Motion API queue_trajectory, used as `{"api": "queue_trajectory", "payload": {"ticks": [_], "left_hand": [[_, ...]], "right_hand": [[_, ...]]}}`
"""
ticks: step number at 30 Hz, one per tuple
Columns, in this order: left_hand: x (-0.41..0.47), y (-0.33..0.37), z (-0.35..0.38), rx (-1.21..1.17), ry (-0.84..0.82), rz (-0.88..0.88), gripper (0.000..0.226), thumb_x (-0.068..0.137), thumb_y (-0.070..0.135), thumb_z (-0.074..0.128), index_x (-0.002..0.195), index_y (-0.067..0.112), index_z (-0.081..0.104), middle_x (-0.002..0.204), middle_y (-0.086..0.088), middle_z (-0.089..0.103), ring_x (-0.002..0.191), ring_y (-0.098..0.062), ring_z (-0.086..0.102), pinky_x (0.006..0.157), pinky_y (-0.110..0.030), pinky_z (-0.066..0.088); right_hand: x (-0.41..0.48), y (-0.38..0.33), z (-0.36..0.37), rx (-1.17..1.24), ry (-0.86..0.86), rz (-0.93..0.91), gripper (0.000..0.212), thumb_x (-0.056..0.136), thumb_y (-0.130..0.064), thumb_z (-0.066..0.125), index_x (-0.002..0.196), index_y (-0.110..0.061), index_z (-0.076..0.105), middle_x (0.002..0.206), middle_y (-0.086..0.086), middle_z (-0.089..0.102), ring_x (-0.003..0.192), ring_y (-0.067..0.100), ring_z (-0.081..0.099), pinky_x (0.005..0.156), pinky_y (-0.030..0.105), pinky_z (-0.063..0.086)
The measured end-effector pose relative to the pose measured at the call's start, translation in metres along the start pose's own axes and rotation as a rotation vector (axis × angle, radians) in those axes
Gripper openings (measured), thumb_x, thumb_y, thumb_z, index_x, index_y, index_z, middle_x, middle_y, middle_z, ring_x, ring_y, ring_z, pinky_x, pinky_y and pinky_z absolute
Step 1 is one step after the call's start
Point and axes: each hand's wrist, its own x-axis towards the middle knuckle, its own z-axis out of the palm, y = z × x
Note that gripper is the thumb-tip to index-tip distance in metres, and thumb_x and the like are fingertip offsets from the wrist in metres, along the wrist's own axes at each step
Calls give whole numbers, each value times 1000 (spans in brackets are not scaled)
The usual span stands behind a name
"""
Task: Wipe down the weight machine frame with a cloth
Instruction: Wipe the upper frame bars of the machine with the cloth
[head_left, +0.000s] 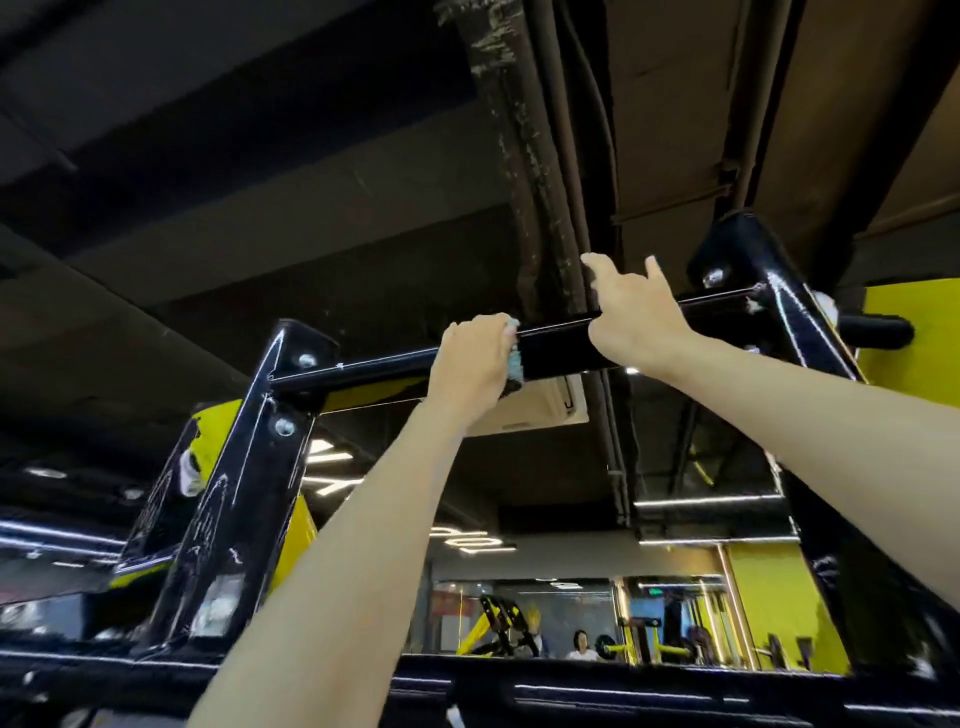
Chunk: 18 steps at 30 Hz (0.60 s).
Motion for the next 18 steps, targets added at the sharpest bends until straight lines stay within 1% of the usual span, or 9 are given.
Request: {"api": "queue_trajectory", "payload": {"ticks": [3, 5, 7, 10, 12, 13, 15, 16, 18], "left_hand": [[-23, -60, -7, 96, -53, -63, 29, 97, 6, 46, 124, 14, 54, 116, -3, 60, 110, -21, 56, 111, -48, 28], [-37, -98, -15, 119, -43, -79, 32, 98, 5, 43, 127, 14, 53, 120, -3, 59, 115, -22, 53, 114, -50, 22], [-54, -147, -22, 115, -24, -139, 30, 100, 8, 38, 125, 14, 54, 117, -3, 59, 115, -23, 53, 113, -51, 21], [-78, -209, -34, 166, -1, -283, 29, 102, 15, 32, 120, 13, 55, 115, -8, 58, 117, -28, 50, 110, -49, 21], [-75, -206, -36, 126, 4, -344, 25, 99, 8, 37, 114, 5, 57, 112, -15, 58, 115, -34, 49, 103, -50, 31], [-70, -195, -35, 106, -14, -318, 23, 97, 5, 40, 112, 3, 57, 112, -16, 57, 113, -34, 49, 99, -49, 34], [-66, -180, -26, 86, 0, -140, 22, 96, 7, 43, 115, 5, 53, 114, -12, 55, 111, -30, 48, 96, -42, 36], [-67, -182, -24, 53, 4, -43, 26, 96, 8, 43, 120, 5, 50, 117, -10, 53, 112, -29, 48, 98, -41, 36], [-76, -208, -32, 57, -33, 29, 35, 98, 11, 42, 132, 6, 43, 124, -9, 52, 116, -27, 47, 103, -40, 33]], "right_hand": [[4, -35, 21, 8, -24, -25, 75, 83, 4, 45, 151, -9, 16, 100, 13, 67, 115, 29, 54, 119, 42, -6], [6, -61, 38, 6, -40, -34, 75, 83, 4, 45, 151, -8, 17, 93, 7, 66, 121, 29, 51, 119, 42, -9], [8, -92, 58, 14, -68, -34, 74, 83, 1, 46, 151, -7, 18, 89, 2, 61, 128, 28, 46, 118, 43, -12], [13, -137, 91, -12, -95, -27, 72, 85, -5, 50, 151, -8, 21, 121, 7, 59, 140, 25, 33, 116, 45, -15], [17, -159, 110, -32, -114, -11, 68, 86, -8, 51, 149, -8, 26, 129, 9, 55, 142, 26, 27, 115, 46, -14], [19, -168, 119, -56, -116, -5, 64, 86, -10, 51, 146, -8, 31, 132, 8, 54, 142, 26, 27, 115, 47, -14], [23, -181, 133, -151, -78, 18, 54, 85, -16, 53, 138, -9, 42, 130, 7, 53, 139, 27, 31, 115, 50, -14], [26, -185, 139, -201, -59, 37, 52, 85, -19, 54, 135, -10, 45, 126, 7, 54, 136, 27, 34, 114, 52, -14], [34, -191, 146, -263, -53, 62, 52, 83, -27, 58, 132, -12, 50, 121, 5, 56, 130, 28, 40, 114, 54, -12]]}}
